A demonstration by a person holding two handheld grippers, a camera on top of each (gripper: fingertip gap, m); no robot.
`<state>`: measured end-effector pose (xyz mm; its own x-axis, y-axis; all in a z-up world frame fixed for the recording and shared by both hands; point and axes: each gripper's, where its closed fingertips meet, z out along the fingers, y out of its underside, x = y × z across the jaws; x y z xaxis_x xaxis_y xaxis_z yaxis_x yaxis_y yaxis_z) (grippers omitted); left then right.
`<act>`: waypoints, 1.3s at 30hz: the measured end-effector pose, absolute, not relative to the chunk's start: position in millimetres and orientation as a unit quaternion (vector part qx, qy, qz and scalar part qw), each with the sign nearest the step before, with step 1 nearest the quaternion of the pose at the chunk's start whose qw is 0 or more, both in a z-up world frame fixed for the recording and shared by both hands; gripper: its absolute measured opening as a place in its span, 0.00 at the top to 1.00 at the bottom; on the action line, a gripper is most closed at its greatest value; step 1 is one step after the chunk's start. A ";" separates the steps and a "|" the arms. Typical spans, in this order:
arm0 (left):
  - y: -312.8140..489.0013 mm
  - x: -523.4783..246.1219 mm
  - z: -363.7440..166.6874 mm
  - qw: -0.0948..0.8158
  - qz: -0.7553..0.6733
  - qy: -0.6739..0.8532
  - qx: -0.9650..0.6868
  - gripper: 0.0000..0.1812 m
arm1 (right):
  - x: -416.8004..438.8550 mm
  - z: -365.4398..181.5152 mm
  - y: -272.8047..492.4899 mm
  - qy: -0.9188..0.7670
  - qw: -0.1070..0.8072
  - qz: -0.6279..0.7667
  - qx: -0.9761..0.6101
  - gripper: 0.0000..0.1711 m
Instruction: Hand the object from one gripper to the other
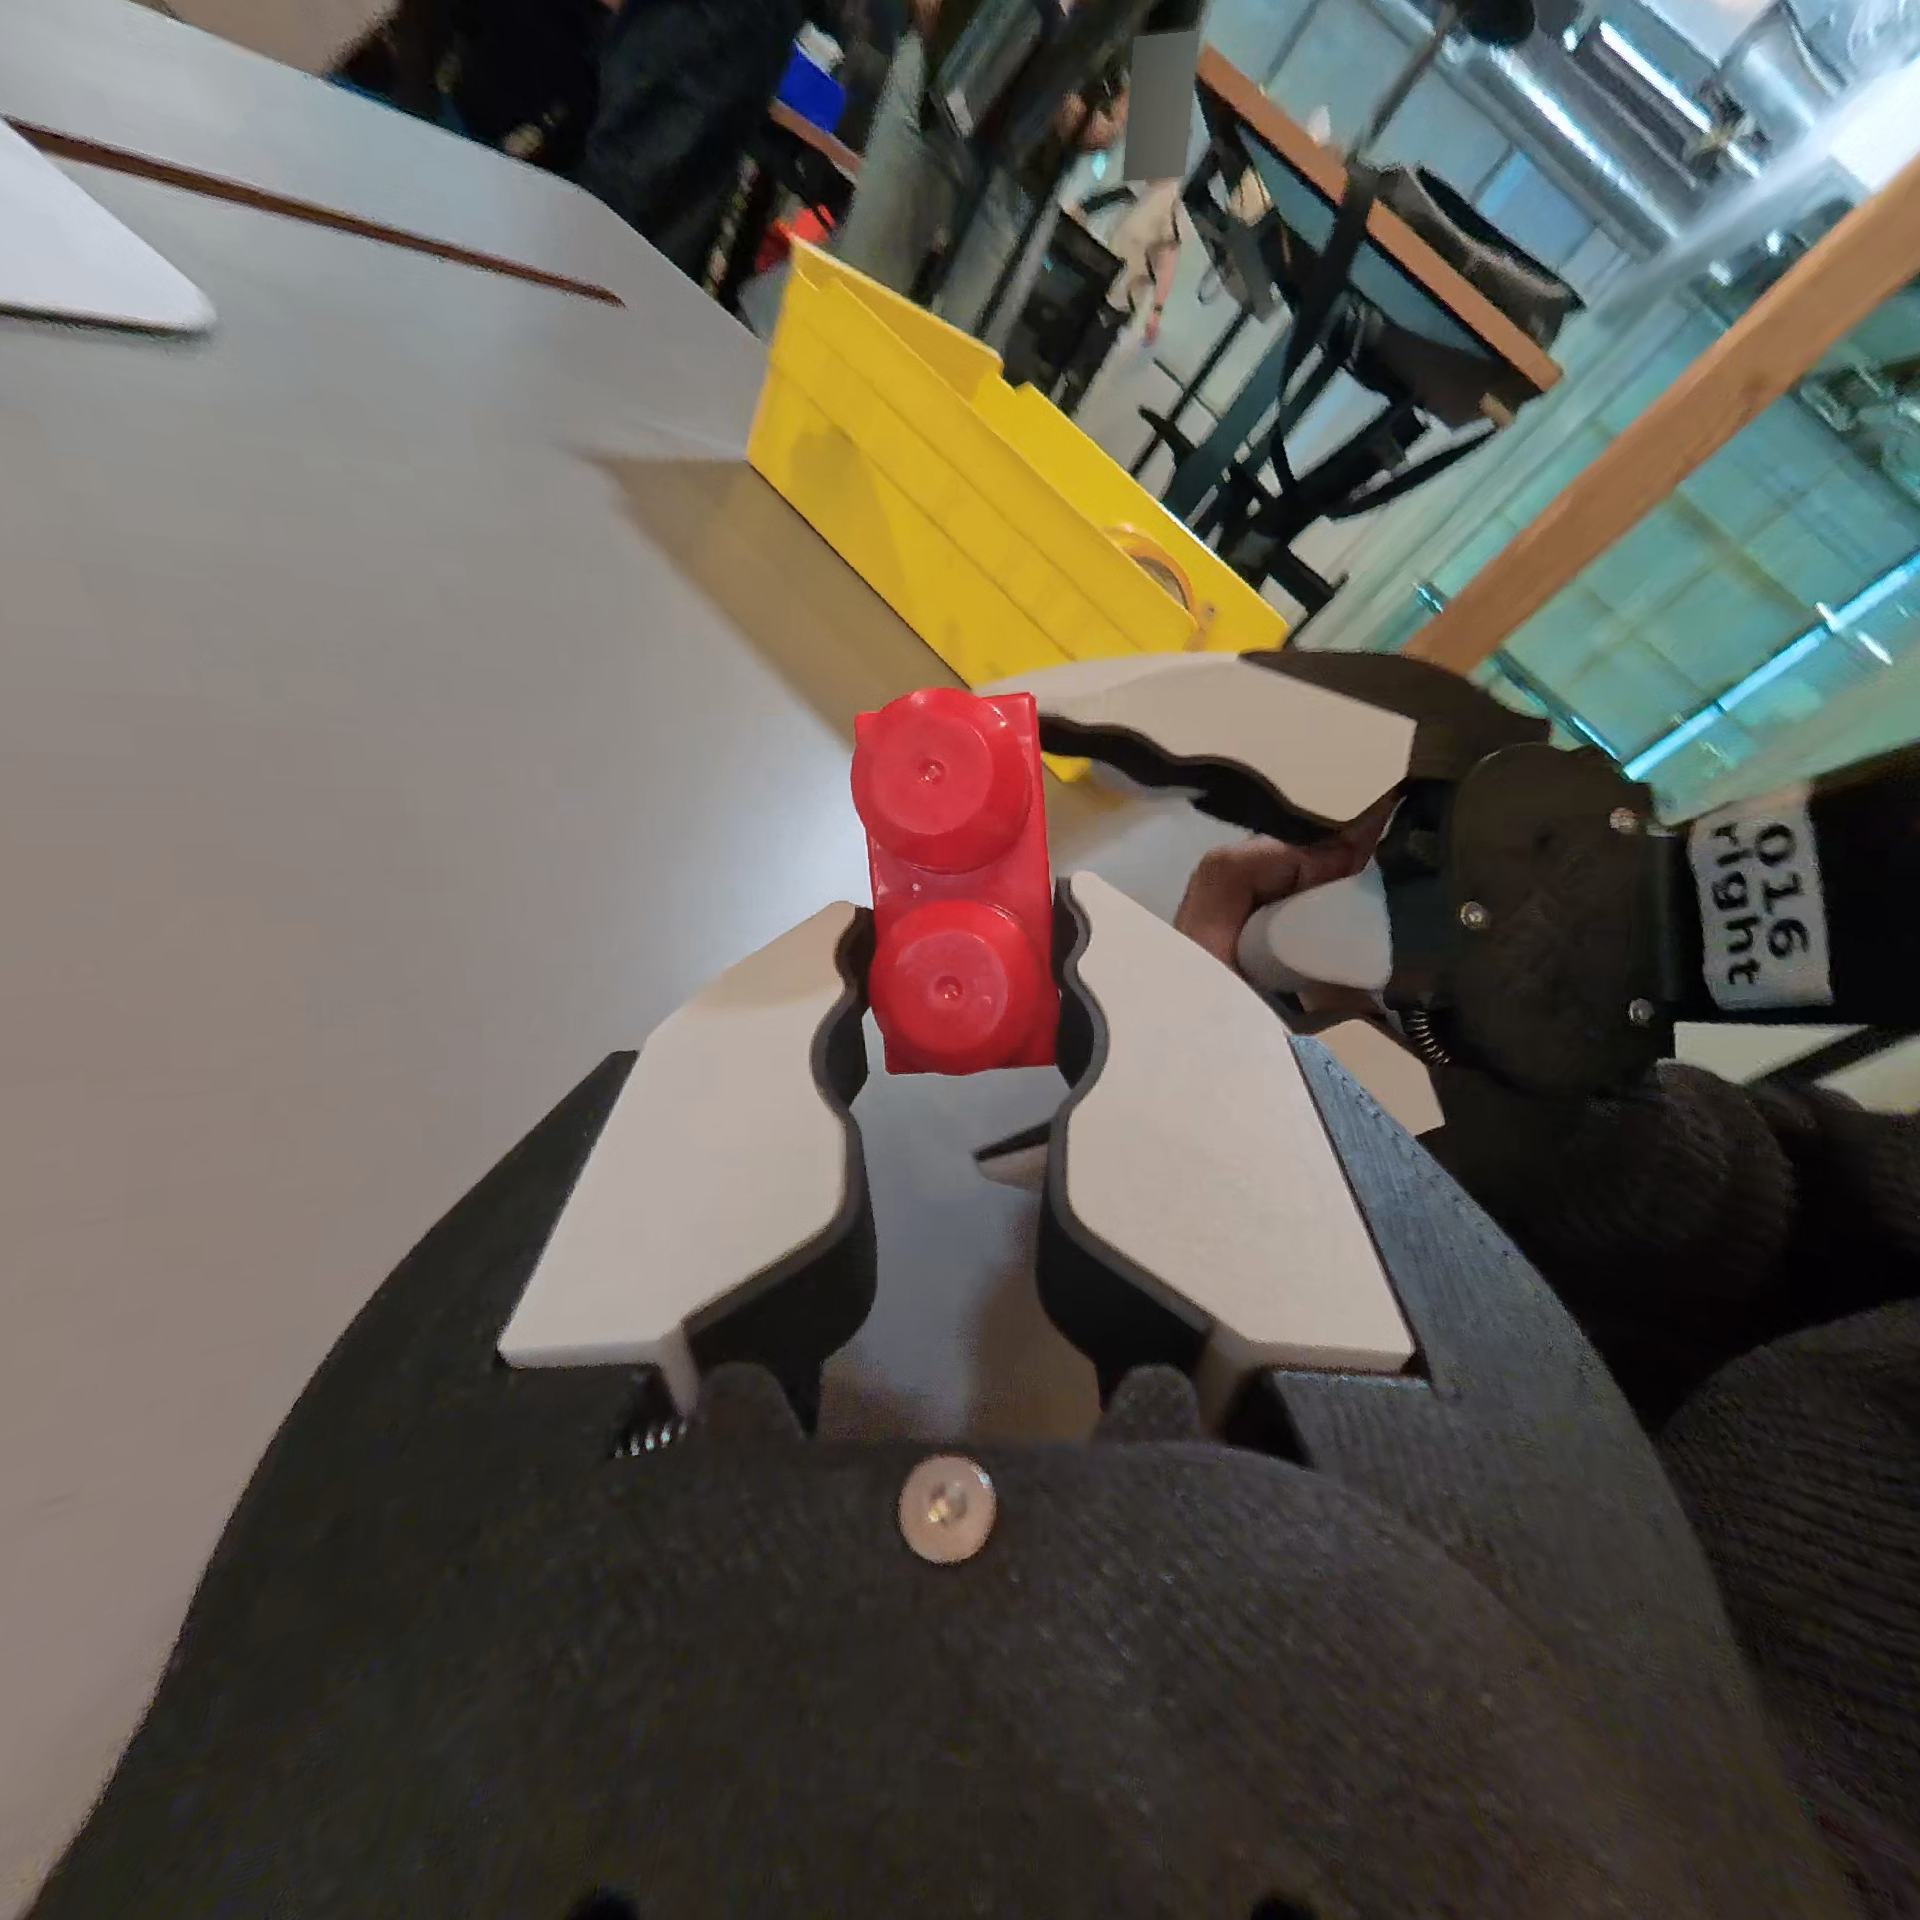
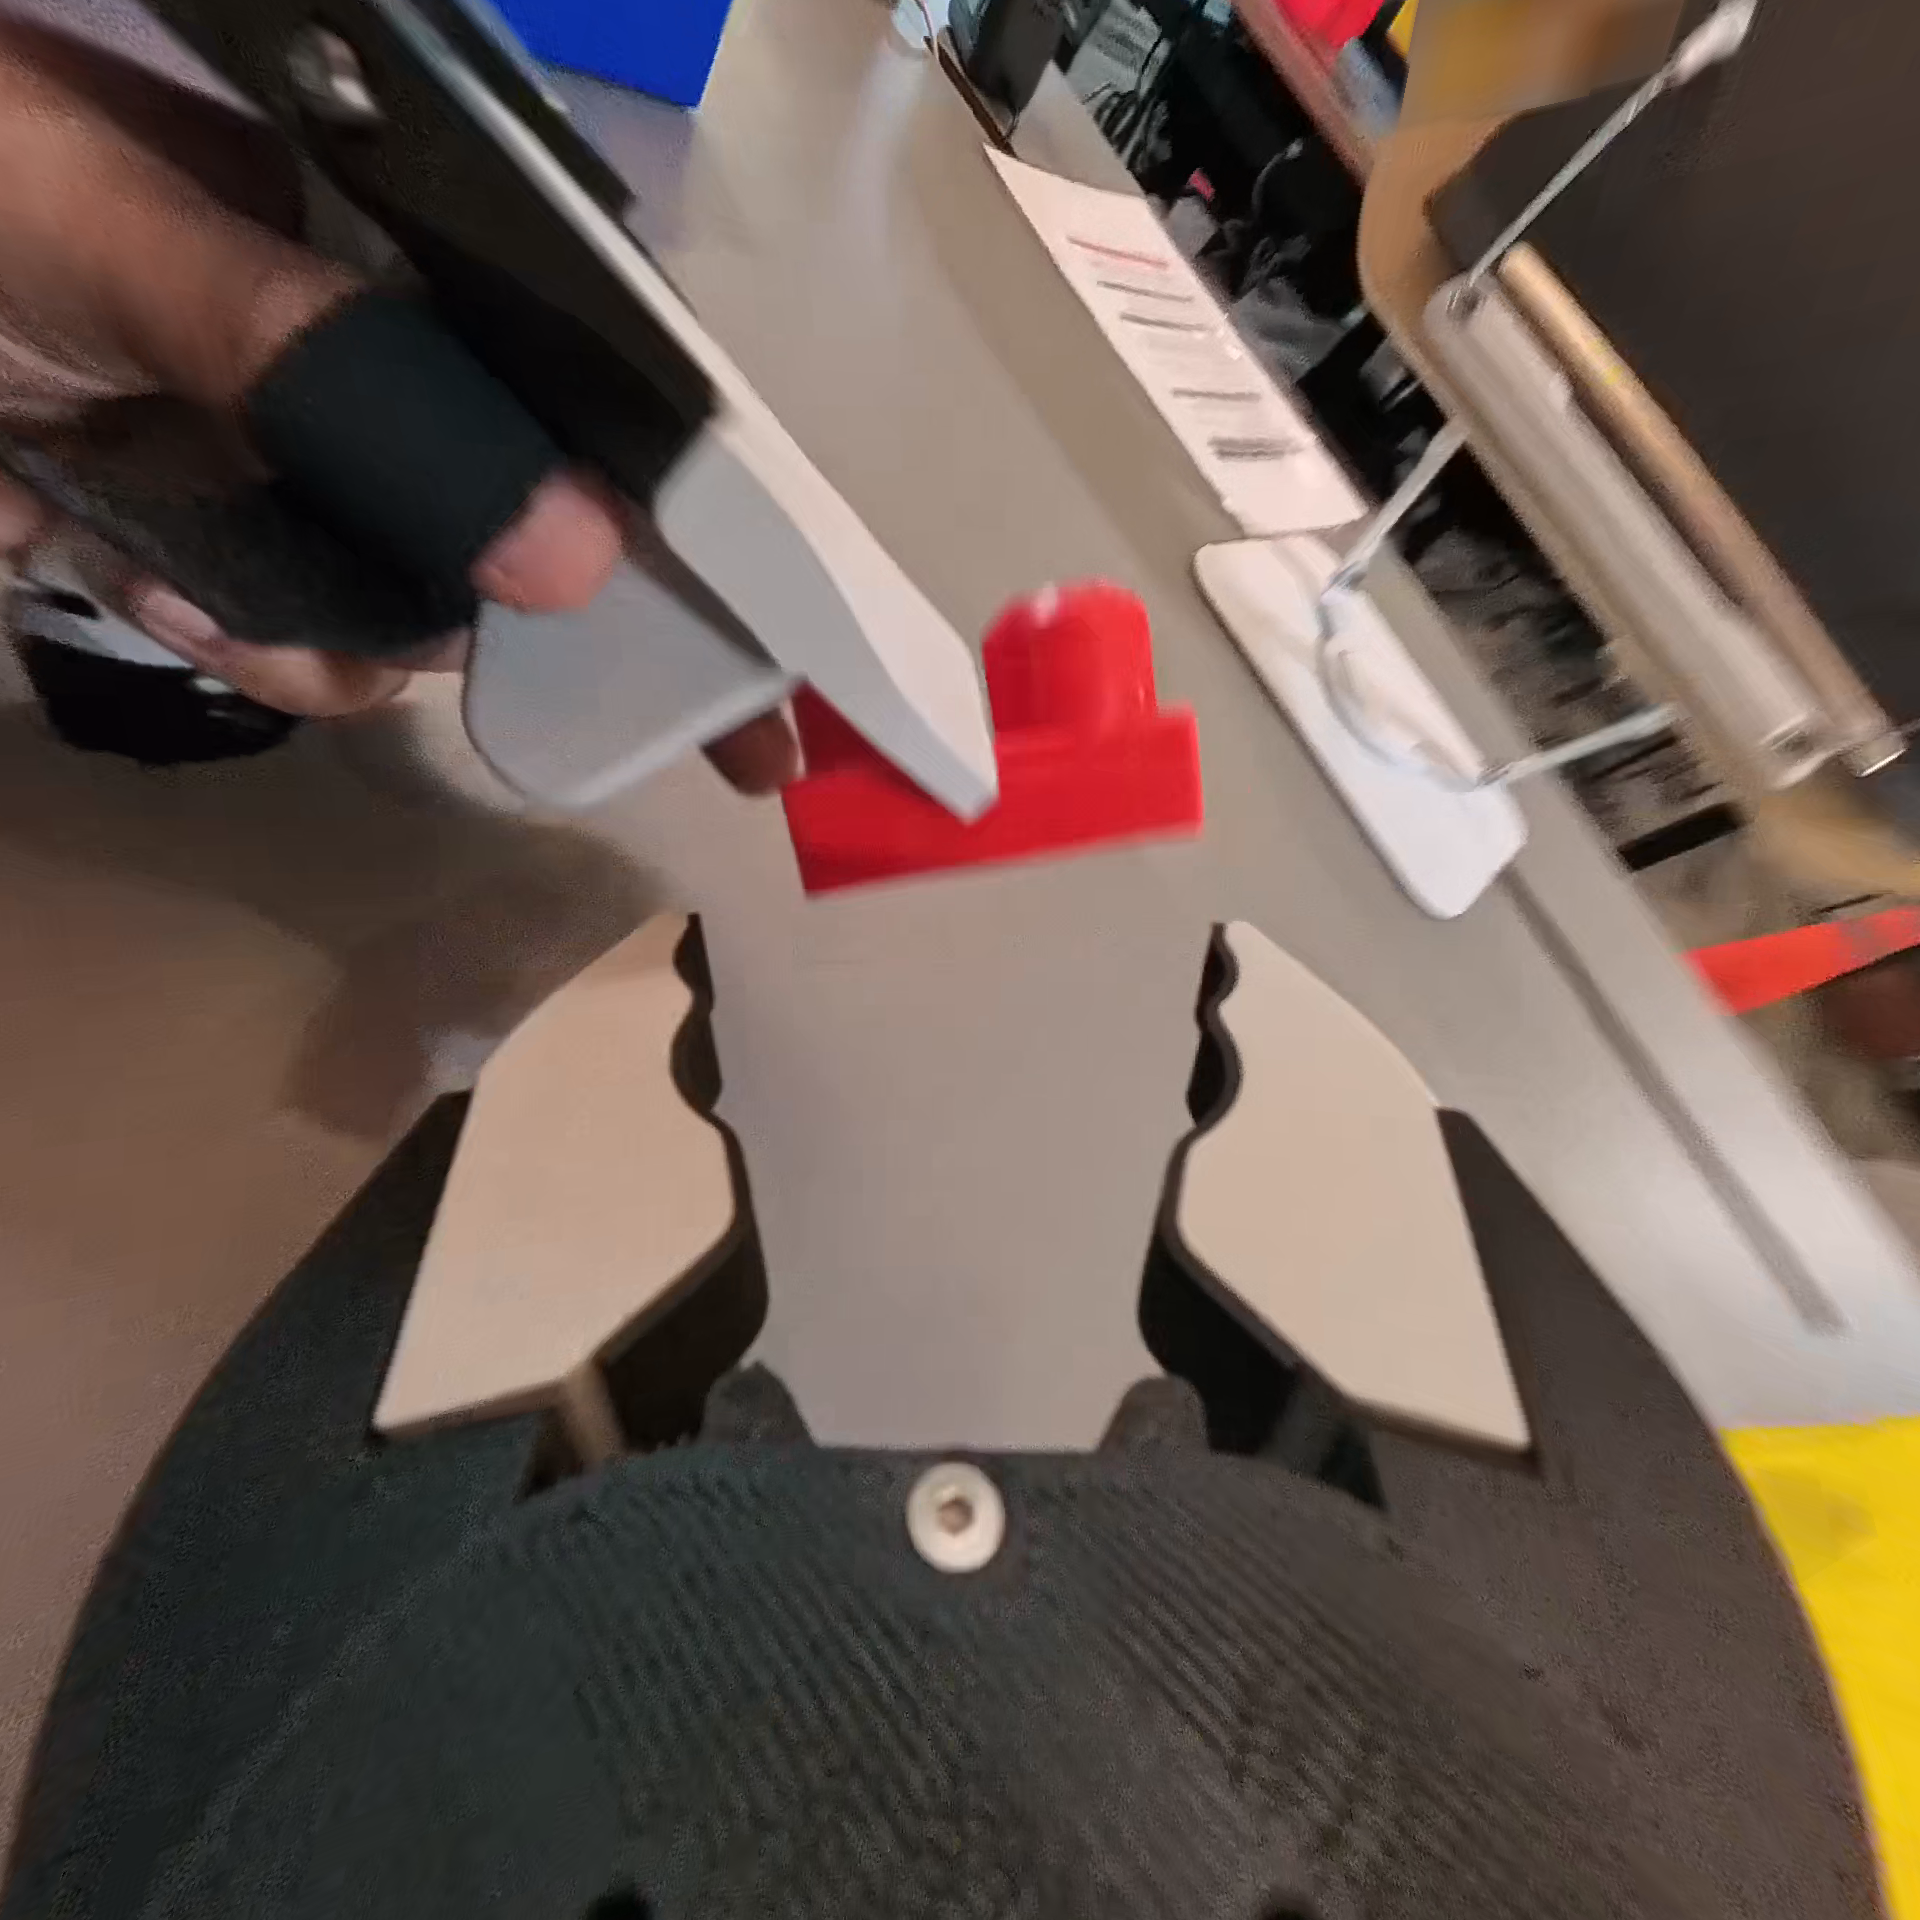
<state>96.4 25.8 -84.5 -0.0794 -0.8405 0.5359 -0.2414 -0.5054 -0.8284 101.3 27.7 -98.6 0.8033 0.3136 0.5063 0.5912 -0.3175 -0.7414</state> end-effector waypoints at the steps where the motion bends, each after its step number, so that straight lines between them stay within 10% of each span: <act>1: 35.0 94.1 -81.7 0.266 -0.595 0.418 -0.633 0.81 | 104.9 -100.3 28.4 -0.260 0.515 -0.099 -0.811 0.46; 11: 33.2 86.7 -91.7 0.376 -0.459 0.593 -0.545 0.82 | 126.9 -57.2 22.1 -0.059 0.595 0.223 -0.770 0.61; 34: 15.5 94.9 -101.5 0.528 -0.265 0.692 -0.415 0.81 | 96.3 -84.0 18.0 0.002 0.467 0.416 -0.780 0.74; 39: 20.8 97.9 -96.7 0.518 -0.311 0.653 -0.456 0.60 | 113.1 -60.8 18.3 0.026 0.513 0.435 -0.739 0.74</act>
